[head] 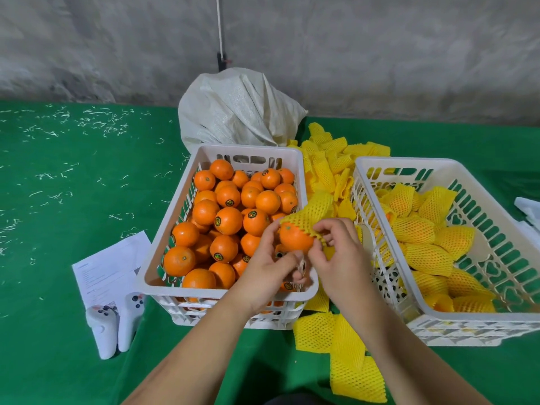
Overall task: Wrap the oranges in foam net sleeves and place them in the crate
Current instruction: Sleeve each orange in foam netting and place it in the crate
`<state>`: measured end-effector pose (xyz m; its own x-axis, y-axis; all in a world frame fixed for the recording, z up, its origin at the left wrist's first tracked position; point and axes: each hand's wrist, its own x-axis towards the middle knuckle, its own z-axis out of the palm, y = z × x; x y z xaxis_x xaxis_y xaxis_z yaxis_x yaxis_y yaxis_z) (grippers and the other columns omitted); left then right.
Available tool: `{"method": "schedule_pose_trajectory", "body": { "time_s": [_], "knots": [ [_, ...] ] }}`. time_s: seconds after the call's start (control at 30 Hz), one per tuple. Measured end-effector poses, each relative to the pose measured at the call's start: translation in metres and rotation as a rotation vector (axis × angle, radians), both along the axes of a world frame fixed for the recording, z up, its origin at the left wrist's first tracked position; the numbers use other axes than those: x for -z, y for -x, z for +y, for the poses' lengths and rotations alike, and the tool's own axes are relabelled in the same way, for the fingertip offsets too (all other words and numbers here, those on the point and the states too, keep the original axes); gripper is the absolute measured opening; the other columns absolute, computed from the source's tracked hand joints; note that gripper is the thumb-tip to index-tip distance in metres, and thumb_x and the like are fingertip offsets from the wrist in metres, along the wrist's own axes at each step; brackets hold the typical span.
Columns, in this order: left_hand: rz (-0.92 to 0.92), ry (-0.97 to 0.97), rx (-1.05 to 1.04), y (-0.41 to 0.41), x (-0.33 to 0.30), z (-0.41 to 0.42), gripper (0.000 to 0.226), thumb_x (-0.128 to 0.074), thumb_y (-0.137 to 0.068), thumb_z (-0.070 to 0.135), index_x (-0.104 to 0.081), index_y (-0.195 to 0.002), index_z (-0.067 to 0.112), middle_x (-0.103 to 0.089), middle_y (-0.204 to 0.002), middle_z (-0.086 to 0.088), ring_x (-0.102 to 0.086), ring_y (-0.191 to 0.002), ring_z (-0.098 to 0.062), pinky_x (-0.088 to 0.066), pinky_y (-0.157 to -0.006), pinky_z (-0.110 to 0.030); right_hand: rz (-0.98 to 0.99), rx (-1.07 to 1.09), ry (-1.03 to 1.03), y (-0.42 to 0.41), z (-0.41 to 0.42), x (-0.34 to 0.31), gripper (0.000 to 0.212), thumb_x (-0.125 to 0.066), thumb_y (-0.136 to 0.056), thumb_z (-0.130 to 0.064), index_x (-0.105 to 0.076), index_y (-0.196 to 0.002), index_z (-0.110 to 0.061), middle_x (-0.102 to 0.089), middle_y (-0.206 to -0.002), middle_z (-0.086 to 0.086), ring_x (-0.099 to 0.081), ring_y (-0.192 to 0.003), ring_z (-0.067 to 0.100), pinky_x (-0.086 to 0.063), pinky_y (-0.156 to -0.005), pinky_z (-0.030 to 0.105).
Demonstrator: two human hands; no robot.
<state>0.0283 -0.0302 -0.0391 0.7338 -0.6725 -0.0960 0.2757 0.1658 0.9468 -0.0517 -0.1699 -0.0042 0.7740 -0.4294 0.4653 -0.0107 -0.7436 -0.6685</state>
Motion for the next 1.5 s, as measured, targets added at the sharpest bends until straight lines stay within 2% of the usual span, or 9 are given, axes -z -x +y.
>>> {"method": "schedule_pose_trajectory", "body": {
  "time_s": [0.07, 0.2, 0.27, 0.43, 0.67, 1.0, 1.2, 1.37, 1.5],
  "knots": [
    [-0.125, -0.072, -0.050, 0.003, 0.001, -0.004, 0.078, -0.086, -0.085, 0.040, -0.043, -0.150, 0.040, -0.068, -0.129, -0.002, -0.071, -0.107, -0.023, -0.058, -0.093, -0.042, 0.015, -0.030, 0.020, 0.001, -0.008, -0.006, 0.021, -0.062, -0.096, 0.001, -0.068, -0.113, -0.010, -0.056, -0.114, -0.002, -0.049, -0.100, 0.001, -0.036, -0.086, 0.002],
    [-0.265, -0.190, -0.176, 0.013, -0.001, -0.019, 0.053, -0.083, -0.079, 0.059, -0.059, -0.125, 0.047, -0.074, -0.116, 0.011, -0.073, -0.103, -0.008, -0.060, -0.085, -0.029, 0.039, -0.111, 0.107, 0.006, -0.019, -0.015, 0.020, -0.060, -0.097, -0.001, -0.071, -0.108, -0.014, -0.062, -0.111, -0.004, -0.057, -0.102, 0.012, -0.047, -0.085, 0.021],
    [-0.200, -0.168, -0.249, 0.011, 0.001, -0.022, 0.055, -0.085, -0.076, 0.051, -0.056, -0.121, 0.041, -0.075, -0.107, 0.007, -0.074, -0.094, -0.008, -0.059, -0.076, -0.025, 0.053, -0.159, 0.100, 0.009, -0.017, -0.015, 0.018, -0.063, -0.097, -0.005, -0.071, -0.109, -0.016, -0.061, -0.110, -0.007, -0.059, -0.094, 0.010, -0.051, -0.077, 0.026],
    [-0.021, -0.125, -0.320, 0.002, 0.000, -0.020, 0.056, -0.074, -0.080, 0.024, -0.047, -0.128, 0.023, -0.069, -0.117, -0.016, -0.073, -0.106, -0.031, -0.058, -0.094, -0.060, 0.068, -0.158, 0.029, 0.011, 0.005, 0.004, 0.037, -0.065, -0.096, -0.008, -0.058, -0.130, -0.021, -0.045, -0.122, -0.012, -0.053, -0.099, 0.000, -0.049, -0.078, 0.016],
    [-0.096, -0.021, -0.070, 0.007, 0.004, -0.012, 0.061, -0.074, -0.099, 0.020, -0.043, -0.150, 0.030, -0.070, -0.131, -0.004, -0.068, -0.123, -0.026, -0.057, -0.098, -0.036, -0.078, -0.059, 0.091, 0.003, -0.012, -0.008, 0.034, -0.056, -0.101, -0.002, -0.064, -0.133, -0.011, -0.052, -0.118, -0.005, -0.050, -0.100, -0.002, -0.036, -0.082, 0.000],
    [-0.018, 0.011, -0.216, 0.000, 0.008, -0.012, 0.066, -0.084, -0.080, 0.019, -0.048, -0.135, 0.021, -0.072, -0.118, -0.004, -0.070, -0.115, -0.027, -0.061, -0.092, -0.041, -0.038, -0.230, 0.162, 0.010, 0.004, -0.005, 0.026, -0.057, -0.096, -0.016, -0.065, -0.120, -0.010, -0.056, -0.115, -0.001, -0.058, -0.095, 0.009, -0.049, -0.075, 0.019],
    [-0.159, 0.005, -0.173, 0.001, 0.008, -0.009, 0.086, -0.086, -0.078, 0.004, -0.044, -0.145, 0.040, -0.062, -0.134, 0.013, -0.064, -0.125, -0.018, -0.059, -0.097, -0.039, 0.110, -0.165, -0.088, 0.009, 0.002, 0.000, 0.063, -0.058, -0.088, -0.018, -0.041, -0.148, -0.029, -0.034, -0.131, -0.014, -0.047, -0.111, -0.010, -0.043, -0.084, 0.004],
    [-0.324, -0.070, -0.169, 0.005, 0.005, -0.009, 0.088, -0.081, -0.084, -0.005, -0.034, -0.145, 0.038, -0.055, -0.135, 0.013, -0.060, -0.124, -0.012, -0.057, -0.089, -0.028, 0.226, -0.402, -1.044, 0.006, 0.008, -0.003, 0.083, -0.075, -0.078, -0.063, -0.031, -0.149, -0.057, -0.054, -0.144, -0.021, -0.056, -0.130, 0.003, -0.049, -0.105, 0.034],
    [-0.608, -0.274, -0.088, 0.018, 0.002, -0.010, 0.094, -0.071, -0.086, 0.011, -0.015, -0.150, 0.050, -0.022, -0.141, 0.021, -0.028, -0.130, 0.025, -0.032, -0.102, 0.001, 0.258, -0.243, -0.951, 0.001, 0.009, -0.006, 0.082, -0.082, -0.069, -0.059, -0.049, -0.142, -0.041, -0.068, -0.128, -0.012, -0.068, -0.114, 0.008, -0.057, -0.095, 0.039]
  ]
}}
